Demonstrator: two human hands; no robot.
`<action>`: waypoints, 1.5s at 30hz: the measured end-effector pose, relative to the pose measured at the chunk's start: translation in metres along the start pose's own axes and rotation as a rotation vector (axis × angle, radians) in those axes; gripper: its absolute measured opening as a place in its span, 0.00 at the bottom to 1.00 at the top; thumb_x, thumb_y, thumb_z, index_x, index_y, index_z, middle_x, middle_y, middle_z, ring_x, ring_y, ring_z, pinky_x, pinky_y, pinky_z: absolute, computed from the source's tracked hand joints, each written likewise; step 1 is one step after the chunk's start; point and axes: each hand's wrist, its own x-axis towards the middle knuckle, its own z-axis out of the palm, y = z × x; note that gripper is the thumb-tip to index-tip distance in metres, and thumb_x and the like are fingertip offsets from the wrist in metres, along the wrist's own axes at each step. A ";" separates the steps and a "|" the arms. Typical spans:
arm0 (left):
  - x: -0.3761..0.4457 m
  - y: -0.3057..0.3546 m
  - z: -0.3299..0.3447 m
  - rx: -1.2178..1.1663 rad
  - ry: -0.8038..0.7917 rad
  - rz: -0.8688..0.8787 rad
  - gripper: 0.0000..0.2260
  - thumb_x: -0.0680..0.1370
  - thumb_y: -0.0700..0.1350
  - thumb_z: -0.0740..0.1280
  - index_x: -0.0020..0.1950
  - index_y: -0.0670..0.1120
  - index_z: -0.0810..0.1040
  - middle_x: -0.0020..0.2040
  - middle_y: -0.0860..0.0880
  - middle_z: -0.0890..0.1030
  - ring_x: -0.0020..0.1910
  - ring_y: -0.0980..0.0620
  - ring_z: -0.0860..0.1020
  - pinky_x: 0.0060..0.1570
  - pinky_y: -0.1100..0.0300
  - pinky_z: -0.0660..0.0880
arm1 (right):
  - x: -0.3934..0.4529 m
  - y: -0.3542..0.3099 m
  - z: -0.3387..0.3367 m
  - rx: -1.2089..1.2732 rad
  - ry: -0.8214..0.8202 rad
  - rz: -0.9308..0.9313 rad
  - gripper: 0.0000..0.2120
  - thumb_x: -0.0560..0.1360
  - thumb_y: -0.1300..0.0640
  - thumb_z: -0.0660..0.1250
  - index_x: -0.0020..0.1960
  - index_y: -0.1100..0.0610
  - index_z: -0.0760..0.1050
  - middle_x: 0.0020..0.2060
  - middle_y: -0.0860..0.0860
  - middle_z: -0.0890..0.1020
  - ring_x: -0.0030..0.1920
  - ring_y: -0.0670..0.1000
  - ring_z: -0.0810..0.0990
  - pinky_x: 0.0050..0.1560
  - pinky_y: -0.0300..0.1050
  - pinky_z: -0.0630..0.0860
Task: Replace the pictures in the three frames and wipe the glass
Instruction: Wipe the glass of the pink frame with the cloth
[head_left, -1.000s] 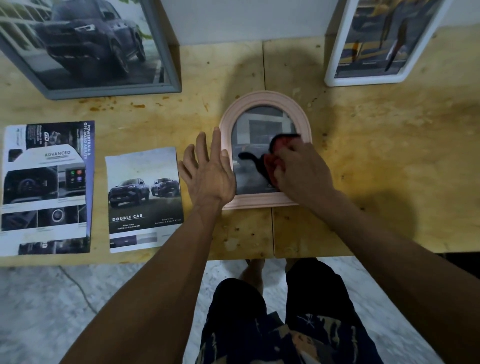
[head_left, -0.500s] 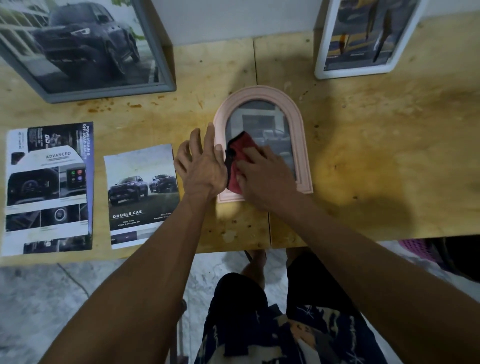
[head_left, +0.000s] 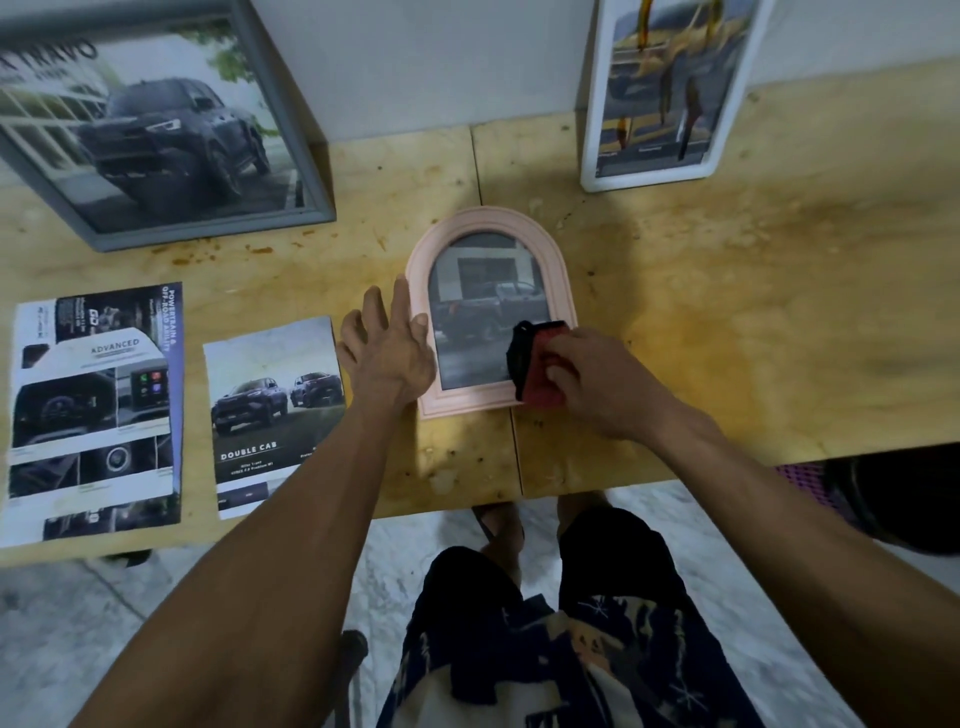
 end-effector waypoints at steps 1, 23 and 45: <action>0.001 -0.001 -0.002 0.006 -0.029 0.006 0.25 0.84 0.56 0.49 0.81 0.56 0.46 0.80 0.48 0.49 0.75 0.37 0.51 0.72 0.38 0.51 | -0.006 0.005 -0.003 0.012 0.032 0.026 0.09 0.80 0.62 0.60 0.56 0.62 0.77 0.53 0.56 0.76 0.50 0.52 0.72 0.45 0.38 0.62; -0.039 -0.007 -0.005 -0.095 -0.062 -0.050 0.28 0.79 0.57 0.64 0.75 0.46 0.62 0.75 0.43 0.62 0.73 0.37 0.58 0.68 0.39 0.63 | -0.032 0.021 -0.018 -0.404 0.081 0.445 0.08 0.72 0.57 0.66 0.49 0.57 0.75 0.54 0.55 0.74 0.56 0.59 0.72 0.52 0.53 0.73; -0.042 0.018 -0.045 -0.919 -0.119 -0.498 0.05 0.76 0.32 0.68 0.49 0.39 0.79 0.47 0.42 0.82 0.39 0.48 0.79 0.40 0.58 0.79 | 0.012 -0.016 -0.001 0.721 0.177 0.632 0.18 0.73 0.66 0.64 0.62 0.60 0.73 0.54 0.55 0.80 0.53 0.55 0.79 0.55 0.53 0.79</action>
